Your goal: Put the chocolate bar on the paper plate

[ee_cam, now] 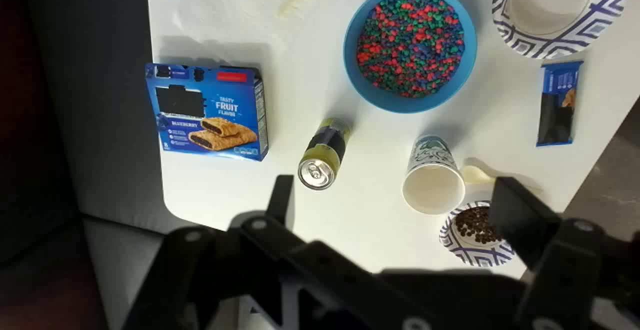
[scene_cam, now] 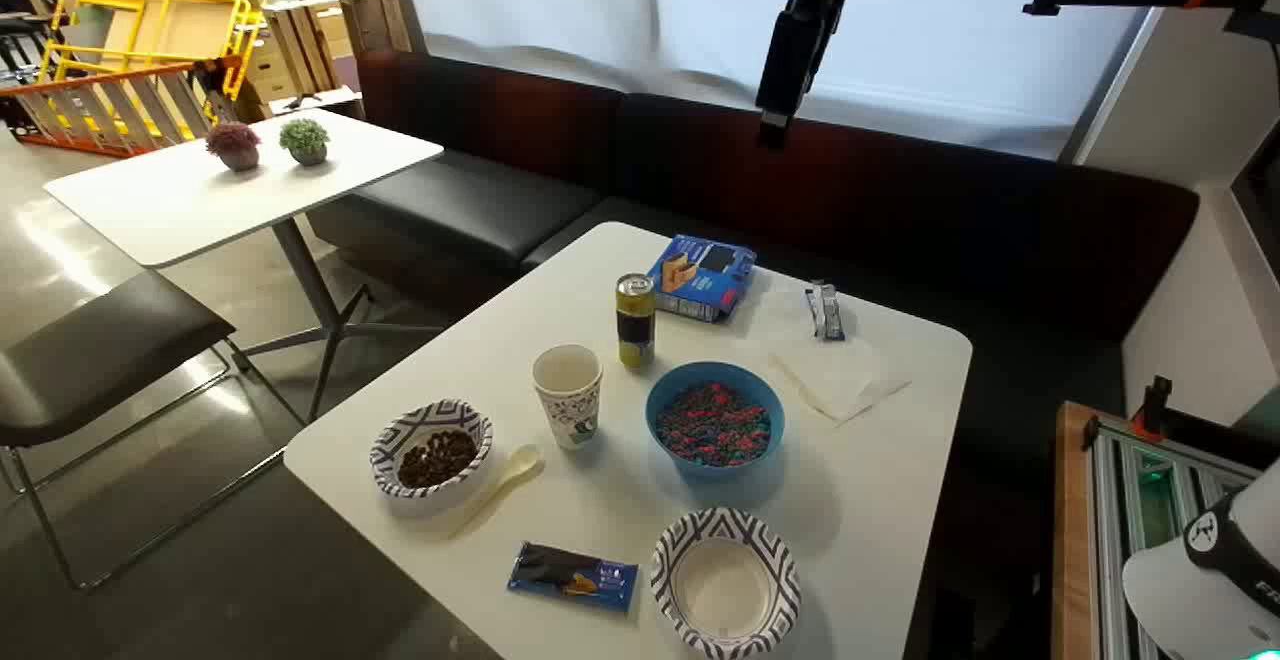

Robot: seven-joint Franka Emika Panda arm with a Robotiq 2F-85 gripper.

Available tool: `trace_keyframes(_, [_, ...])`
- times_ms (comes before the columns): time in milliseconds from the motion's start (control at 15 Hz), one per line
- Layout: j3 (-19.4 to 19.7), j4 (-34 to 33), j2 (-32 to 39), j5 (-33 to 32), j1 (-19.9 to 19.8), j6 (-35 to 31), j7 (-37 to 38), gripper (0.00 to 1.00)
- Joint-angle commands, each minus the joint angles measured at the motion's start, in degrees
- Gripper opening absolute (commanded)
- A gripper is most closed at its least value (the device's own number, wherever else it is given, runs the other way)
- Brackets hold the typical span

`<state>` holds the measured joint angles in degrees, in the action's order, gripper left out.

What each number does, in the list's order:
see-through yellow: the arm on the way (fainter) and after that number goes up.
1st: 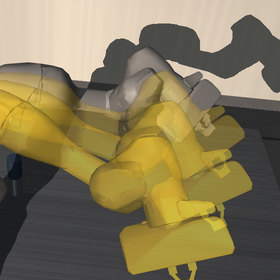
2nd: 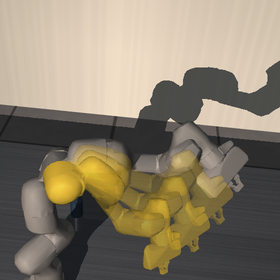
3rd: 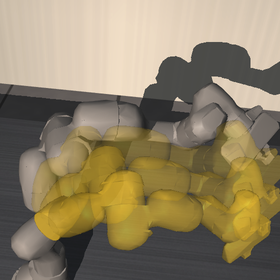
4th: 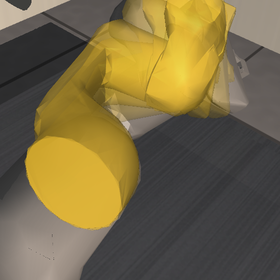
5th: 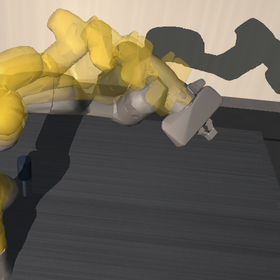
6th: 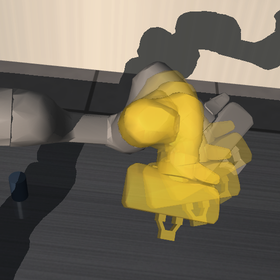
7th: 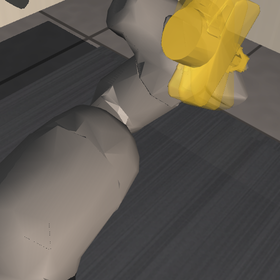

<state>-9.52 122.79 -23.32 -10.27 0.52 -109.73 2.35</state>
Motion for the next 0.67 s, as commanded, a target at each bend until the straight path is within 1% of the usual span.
trace_keyframes(0, [1.03,-0.18,0.15,-0.49,1.29,0.24,0.42,1.00])
trace_keyframes(333, [1.03,-0.18,0.15,-0.49,1.29,0.24,0.42,1.00])
trace_keyframes(400, [0.25,0.19,0.66,-1.49,1.60,-0.87,0.75,1.00])
trace_keyframes(600, [0.33,1.10,2.10,3.93,5.45,-2.31,-2.88,1.00])
